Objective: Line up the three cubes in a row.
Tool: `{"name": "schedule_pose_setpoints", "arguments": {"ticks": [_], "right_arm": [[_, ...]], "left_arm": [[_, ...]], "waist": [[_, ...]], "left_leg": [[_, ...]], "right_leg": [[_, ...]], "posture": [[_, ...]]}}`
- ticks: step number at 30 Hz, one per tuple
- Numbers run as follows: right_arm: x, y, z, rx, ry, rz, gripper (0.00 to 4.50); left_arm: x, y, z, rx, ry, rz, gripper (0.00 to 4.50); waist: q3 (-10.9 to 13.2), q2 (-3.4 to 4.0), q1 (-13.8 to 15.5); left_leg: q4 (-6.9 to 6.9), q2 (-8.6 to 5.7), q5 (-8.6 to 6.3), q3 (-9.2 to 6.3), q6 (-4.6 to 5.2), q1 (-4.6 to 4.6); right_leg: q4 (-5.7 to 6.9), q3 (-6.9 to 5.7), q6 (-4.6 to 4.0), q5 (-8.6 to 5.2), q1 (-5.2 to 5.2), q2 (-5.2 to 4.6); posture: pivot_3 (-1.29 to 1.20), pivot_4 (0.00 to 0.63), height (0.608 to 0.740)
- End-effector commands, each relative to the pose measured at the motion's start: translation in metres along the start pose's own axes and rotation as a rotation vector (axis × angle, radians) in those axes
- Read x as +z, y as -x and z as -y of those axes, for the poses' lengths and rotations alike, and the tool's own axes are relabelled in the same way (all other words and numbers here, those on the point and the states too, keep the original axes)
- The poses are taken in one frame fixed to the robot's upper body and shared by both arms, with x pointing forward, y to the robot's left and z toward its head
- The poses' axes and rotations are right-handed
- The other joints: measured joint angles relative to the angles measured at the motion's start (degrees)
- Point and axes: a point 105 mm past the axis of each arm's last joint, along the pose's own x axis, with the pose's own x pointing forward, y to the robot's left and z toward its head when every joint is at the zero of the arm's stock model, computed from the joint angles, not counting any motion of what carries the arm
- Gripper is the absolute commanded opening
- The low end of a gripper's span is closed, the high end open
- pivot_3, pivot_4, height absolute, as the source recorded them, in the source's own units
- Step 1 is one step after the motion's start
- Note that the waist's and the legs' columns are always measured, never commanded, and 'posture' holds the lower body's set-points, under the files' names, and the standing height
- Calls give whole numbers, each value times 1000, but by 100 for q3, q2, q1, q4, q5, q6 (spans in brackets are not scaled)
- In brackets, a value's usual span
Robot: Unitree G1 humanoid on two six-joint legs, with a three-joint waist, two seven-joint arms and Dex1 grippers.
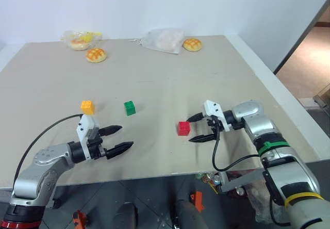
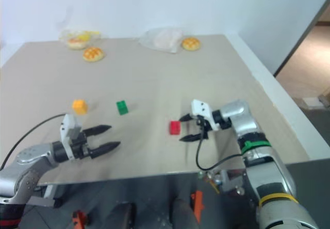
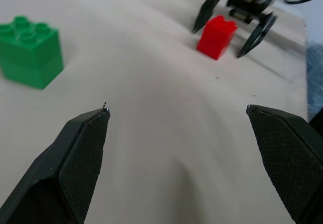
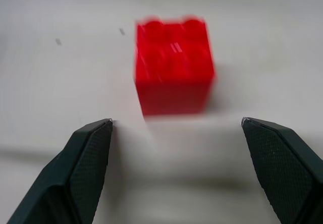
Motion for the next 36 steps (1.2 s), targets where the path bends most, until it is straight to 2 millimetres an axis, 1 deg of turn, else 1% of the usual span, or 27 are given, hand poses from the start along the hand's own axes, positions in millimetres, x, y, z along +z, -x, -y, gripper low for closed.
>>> {"name": "schedule_pose_setpoints", "arguments": {"ticks": [1, 3, 4, 7, 8, 10, 15, 17, 20, 27, 31, 34, 36], "right_arm": [[20, 31, 10, -81, 87, 19, 4267], [35, 52, 15, -138, 134, 37, 4267], [43, 58, 16, -160, 151, 56, 4267], [72, 66, 15, -208, 169, 169, 4267], [83, 66, 11, -214, 173, 218, 4267], [99, 61, 1, -207, 176, 287, 4267], [115, 35, -33, -172, 170, 370, 4267], [117, 22, -46, -158, 138, 408, 4267], [115, 11, -56, -160, 99, 432, 4267], [117, 6, -62, -184, 68, 460, 4267], [115, 3, -64, -187, 58, 456, 4267], [114, 1, -64, -189, 53, 452, 4267], [113, 0, -64, -191, 49, 447, 4267]], "left_arm": [[4, 6, -12, 72, -3, 18, 4500], [1, 9, -24, 136, 6, 14, 4500], [0, 9, -28, 158, 1, 12, 4500], [-1, 9, -36, 202, 1, 14, 4500], [-2, 9, -39, 218, 6, 16, 4500], [-3, 6, -44, 240, 11, 18, 4500], [-8, -2, -46, 240, -9, 0, 4500], [-9, -5, -55, 273, -23, -5, 4500], [-9, -9, -66, 297, -34, -4, 4500], [-3, -20, -77, 279, -61, 2, 4500], [6, -32, -88, 278, -73, 19, 4500], [10, -38, -91, 268, -77, 30, 4500], [14, -44, -93, 255, -82, 35, 4500]], "waist": [[3, 4, -13], [8, 13, -18], [8, 14, -17], [8, 14, -28], [8, 14, -37], [8, 14, -30], [8, 13, -19], [8, 13, -16], [8, 13, -6], [7, 13, -8], [7, 12, 19], [7, 11, 21], [7, 11, 21]], "left_leg": [[-4, 1, -1, 0, -1, -3], [-14, 2, -2, 0, 0, -12], [-21, 3, -2, 0, 0, -14], [-42, 10, -2, -1, 0, -15], [-46, 14, -2, -1, 0, -15], [-52, 17, -2, -1, 0, -13], [-55, 16, -3, -3, -1, -19], [-53, 13, -2, -2, -1, -23], [-40, 13, 0, -3, -4, -22], [-13, 13, 3, -1, -7, -22], [-12, 13, 6, -3, -2, -22], [-10, 12, 7, -2, -2, -25], [-11, 12, 6, -3, -3, -31]], "right_leg": [[0, 2, 0, -1, -5, 3], [0, 4, 19, 8, -19, 5], [1, 5, 20, 9, -25, 8], [1, 5, 15, 5, -36, 16], [1, 6, 13, 4, -39, 20], [4, 7, 12, 4, -42, 24], [4, 7, 14, 0, -45, 23], [4, 8, 15, 0, -47, 19], [4, 6, 19, 8, -44, 22], [5, 8, 2, 7, -38, 22], [6, 7, 2, 10, -35, 25], [5, 9, 29, 25, -34, 24], [4, 9, 28, 24, -39, 24]], "posture": [[0, 150, 740], [0, 150, 740], [0, 150, 740], [0, 150, 740], [0, 150, 740], [0, 150, 740], [0, 150, 740], [0, 150, 740], [0, 150, 740], [0, 150, 740], [0, 150, 740], [0, 150, 740], [0, 150, 740]]}}
